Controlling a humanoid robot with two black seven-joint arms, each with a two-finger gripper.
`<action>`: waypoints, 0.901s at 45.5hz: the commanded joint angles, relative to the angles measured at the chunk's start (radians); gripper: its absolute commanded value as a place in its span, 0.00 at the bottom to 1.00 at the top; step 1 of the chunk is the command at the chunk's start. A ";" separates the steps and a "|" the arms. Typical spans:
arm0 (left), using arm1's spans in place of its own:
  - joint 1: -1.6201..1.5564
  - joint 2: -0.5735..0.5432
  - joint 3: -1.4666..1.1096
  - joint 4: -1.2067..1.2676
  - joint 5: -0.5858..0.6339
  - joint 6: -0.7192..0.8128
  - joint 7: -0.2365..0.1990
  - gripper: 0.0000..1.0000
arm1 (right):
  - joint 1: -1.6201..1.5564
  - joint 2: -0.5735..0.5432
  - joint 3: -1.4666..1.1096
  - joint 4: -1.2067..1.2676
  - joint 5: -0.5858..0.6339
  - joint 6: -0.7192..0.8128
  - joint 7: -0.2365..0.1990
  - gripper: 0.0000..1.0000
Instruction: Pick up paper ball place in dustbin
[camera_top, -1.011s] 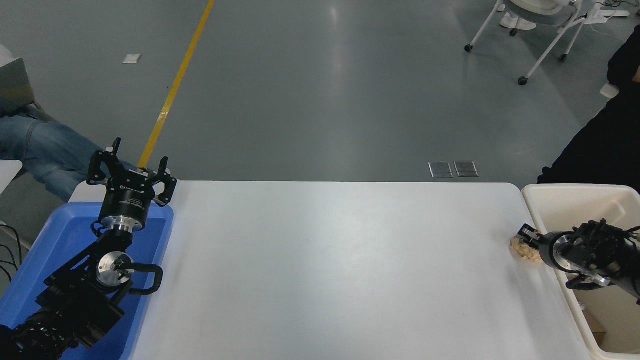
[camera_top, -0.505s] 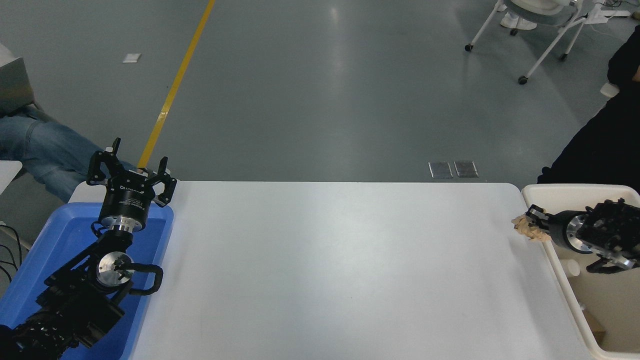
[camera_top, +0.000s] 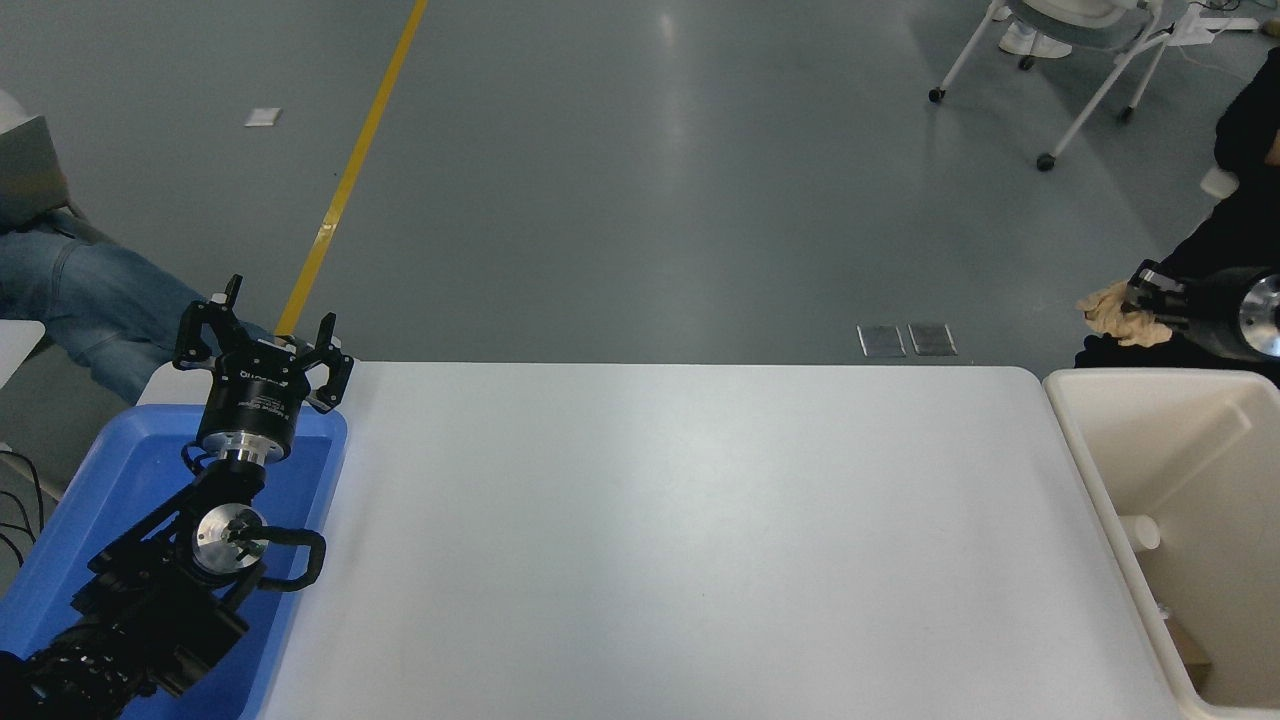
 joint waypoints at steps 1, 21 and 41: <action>0.000 0.000 0.000 0.000 0.000 0.000 0.000 0.99 | 0.169 -0.045 -0.006 0.015 -0.012 0.088 -0.001 0.00; 0.000 -0.001 0.000 0.000 0.000 -0.002 0.000 0.99 | -0.017 -0.036 0.014 -0.268 0.048 0.039 -0.016 0.00; 0.000 -0.001 0.000 0.000 0.000 0.000 0.000 0.99 | -0.558 0.039 0.092 -0.721 0.278 0.005 -0.018 0.00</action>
